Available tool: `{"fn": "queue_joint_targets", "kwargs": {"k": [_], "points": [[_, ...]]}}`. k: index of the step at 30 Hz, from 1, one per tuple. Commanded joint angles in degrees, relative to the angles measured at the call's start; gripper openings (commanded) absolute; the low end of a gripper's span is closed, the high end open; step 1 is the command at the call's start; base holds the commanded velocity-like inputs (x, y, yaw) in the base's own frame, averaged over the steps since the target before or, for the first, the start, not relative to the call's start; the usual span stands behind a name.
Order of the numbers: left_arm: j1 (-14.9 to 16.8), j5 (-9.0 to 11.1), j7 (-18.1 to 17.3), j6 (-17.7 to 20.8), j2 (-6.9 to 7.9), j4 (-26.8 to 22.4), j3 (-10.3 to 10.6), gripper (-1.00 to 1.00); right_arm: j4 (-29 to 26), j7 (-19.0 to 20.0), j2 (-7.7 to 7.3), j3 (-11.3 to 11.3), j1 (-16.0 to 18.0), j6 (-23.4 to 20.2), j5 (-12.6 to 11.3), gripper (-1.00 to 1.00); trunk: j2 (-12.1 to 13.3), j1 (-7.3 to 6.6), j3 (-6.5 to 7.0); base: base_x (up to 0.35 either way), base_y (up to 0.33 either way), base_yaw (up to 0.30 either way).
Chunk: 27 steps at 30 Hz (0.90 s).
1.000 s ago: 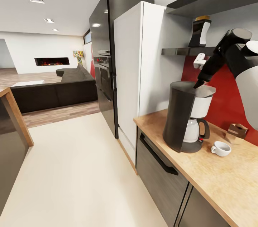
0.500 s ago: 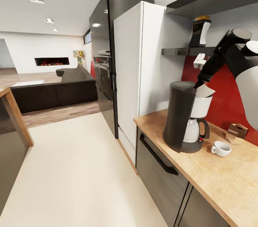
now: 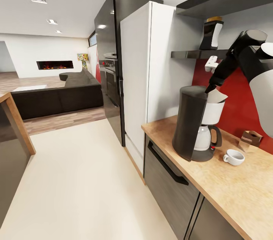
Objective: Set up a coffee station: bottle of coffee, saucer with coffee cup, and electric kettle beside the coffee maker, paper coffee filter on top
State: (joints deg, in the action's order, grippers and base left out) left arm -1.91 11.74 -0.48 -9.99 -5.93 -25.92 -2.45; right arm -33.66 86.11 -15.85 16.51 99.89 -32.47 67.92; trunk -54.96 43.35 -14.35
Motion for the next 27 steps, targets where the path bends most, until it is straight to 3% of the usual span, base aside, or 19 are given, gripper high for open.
{"fn": "queue_joint_targets", "kwargs": {"k": [1, 4, 7, 12, 27], "points": [[0.0, 0.2, -0.1, 0.0, -0.05, -0.1, -0.2, 1.0, -0.1, 0.3, -0.06, 0.3, 0.1, -0.7, 0.0, 1.0, 0.0, 0.01, -0.07, 0.0, 0.0, 0.0], [0.0, 0.2, -0.1, 0.0, -0.05, -0.1, -0.2, 1.0, -0.2, 0.3, -0.03, -0.2, 0.1, -0.8, 0.0, 1.0, 0.0, 0.01, -0.07, 0.0, 0.0, 0.0], [0.0, 0.2, -0.1, 0.0, -0.05, -0.1, -0.2, 1.0, -0.3, 0.3, 0.01, -5.5, 0.1, -0.9, 0.1, 1.0, 0.0, 0.01, -0.07, 0.0, 0.0, 0.0], [0.0, 0.2, -0.1, 0.0, -0.05, -0.1, -0.2, 1.0, -0.5, 0.2, 0.08, -9.4, 0.1, -1.0, 0.1, 1.0, 0.0, 0.01, -0.07, 0.0, 0.0, 0.0], [0.0, 0.2, -0.1, 0.0, -0.05, -0.1, -0.2, 1.0, -1.7, 0.2, 0.37, -10.6, 0.1, -1.0, 0.0, 1.0, 0.0, 0.01, -0.07, 0.0, 0.003, 0.0]]}}
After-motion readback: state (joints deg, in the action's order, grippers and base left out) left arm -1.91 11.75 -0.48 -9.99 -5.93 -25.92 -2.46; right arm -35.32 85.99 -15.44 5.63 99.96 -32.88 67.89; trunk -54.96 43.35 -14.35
